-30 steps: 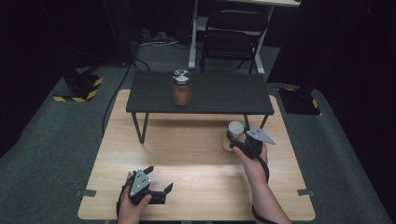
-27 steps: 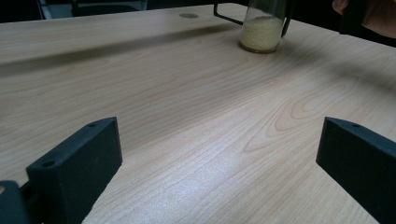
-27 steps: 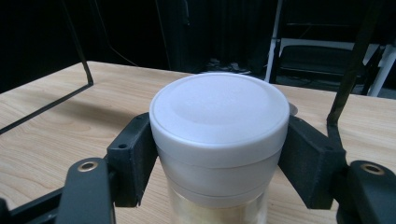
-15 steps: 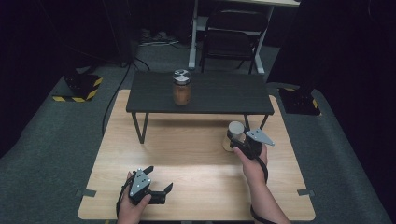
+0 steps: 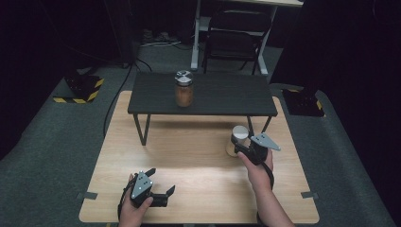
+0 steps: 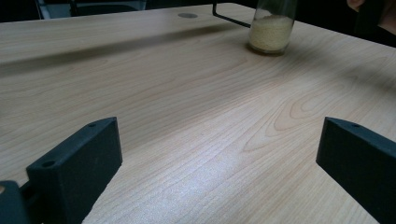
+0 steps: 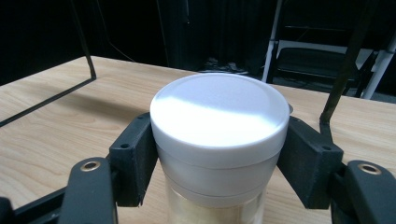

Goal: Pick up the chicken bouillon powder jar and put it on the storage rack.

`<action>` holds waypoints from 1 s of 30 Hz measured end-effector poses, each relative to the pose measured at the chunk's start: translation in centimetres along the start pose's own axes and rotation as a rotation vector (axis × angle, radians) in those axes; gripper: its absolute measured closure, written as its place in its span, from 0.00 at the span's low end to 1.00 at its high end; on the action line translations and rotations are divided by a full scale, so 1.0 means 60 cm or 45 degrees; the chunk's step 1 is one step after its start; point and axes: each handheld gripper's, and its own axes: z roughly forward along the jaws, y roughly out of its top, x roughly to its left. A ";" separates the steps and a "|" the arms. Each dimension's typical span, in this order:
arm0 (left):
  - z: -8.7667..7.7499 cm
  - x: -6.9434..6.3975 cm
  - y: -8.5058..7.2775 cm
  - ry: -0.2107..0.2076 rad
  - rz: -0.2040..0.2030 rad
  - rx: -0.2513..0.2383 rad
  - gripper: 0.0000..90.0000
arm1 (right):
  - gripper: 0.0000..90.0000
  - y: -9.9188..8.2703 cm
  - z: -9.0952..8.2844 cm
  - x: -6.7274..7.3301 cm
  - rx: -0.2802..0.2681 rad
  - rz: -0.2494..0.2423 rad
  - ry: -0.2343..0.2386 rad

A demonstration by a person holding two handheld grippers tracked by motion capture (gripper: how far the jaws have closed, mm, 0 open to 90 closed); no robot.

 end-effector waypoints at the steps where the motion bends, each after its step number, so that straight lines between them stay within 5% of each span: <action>1: 0.000 0.000 0.000 0.000 0.002 0.001 0.01 | 0.37 0.000 -0.004 0.000 -0.003 -0.001 0.003; 30: -0.001 -0.001 0.000 0.001 0.012 -0.001 0.00 | 0.37 0.037 -0.102 0.030 -0.080 -0.035 0.056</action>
